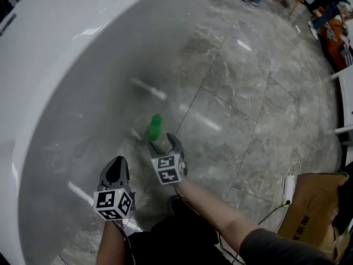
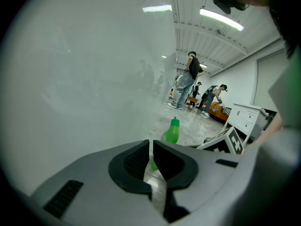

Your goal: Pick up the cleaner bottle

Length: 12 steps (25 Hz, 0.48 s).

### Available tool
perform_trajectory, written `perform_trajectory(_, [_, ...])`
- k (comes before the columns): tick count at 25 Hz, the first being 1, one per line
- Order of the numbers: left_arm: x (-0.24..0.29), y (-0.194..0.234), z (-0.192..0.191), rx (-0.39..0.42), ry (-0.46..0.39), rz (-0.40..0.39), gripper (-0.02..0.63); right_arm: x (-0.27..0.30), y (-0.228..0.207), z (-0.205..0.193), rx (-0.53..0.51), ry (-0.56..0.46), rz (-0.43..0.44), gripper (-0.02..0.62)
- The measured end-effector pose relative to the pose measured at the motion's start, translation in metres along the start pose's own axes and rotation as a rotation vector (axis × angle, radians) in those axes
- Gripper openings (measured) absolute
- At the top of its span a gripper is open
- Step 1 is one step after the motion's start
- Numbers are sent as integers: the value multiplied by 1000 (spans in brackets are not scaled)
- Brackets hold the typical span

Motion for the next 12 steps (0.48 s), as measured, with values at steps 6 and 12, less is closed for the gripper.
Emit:
perform_trajectory(6, [26,11,-9,55,-32,-5,35,35,3,-4,80,-39,-65,290])
perform_trajectory(12, [46,14,-15,87,-50,-14,35,59,2,0,139,-82,-117,290])
Point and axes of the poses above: the fingertips, and each gripper's own axes: x forward along the fingers, y to its left, z out of its top, the point moved 10 cm from there along -x, backward along the fingers, and after that the axes turned 6 degrees about y, right-handed, at the moved point
